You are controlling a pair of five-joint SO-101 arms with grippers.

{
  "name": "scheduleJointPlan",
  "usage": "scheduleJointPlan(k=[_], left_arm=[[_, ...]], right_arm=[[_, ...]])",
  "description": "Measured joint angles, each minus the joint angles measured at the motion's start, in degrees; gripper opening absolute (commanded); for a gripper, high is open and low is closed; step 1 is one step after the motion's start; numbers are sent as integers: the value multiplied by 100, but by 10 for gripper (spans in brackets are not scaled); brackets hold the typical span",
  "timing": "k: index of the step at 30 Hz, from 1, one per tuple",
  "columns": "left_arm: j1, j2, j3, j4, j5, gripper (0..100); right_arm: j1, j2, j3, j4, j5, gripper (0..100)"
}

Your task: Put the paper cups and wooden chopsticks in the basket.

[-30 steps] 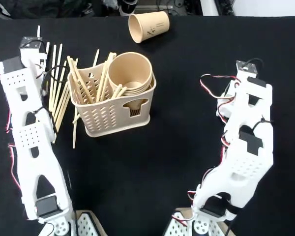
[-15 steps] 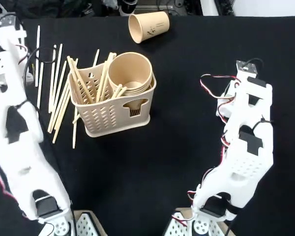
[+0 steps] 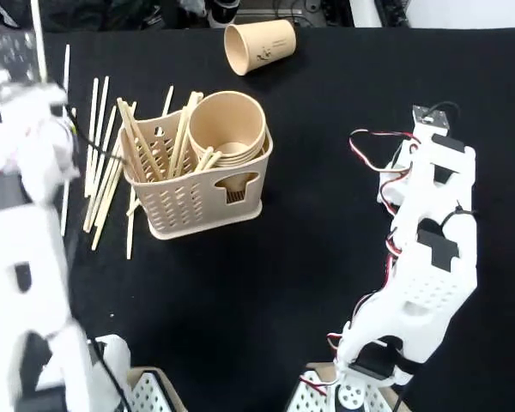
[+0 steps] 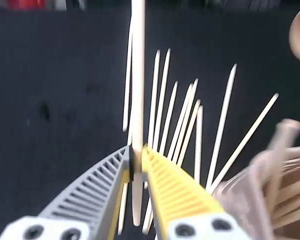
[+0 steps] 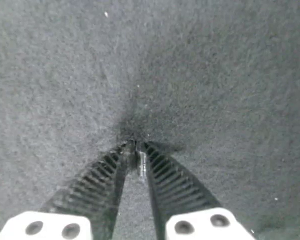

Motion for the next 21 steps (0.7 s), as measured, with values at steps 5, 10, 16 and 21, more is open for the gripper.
scheduleJointPlan(k=[5,10,16,21], left_arm=[[475,-1996,1837,-1503,18,29],[1011,-3754,3226,-2875,18,29],[1837,-4985,4290,-4167,44,30],[2268,-4862,4826,-4712,677,30]], right_arm=[[0,0,0,0,0,12],[0,0,0,0,0,12],[0,0,0,0,0,12],[0,0,0,0,0,12]])
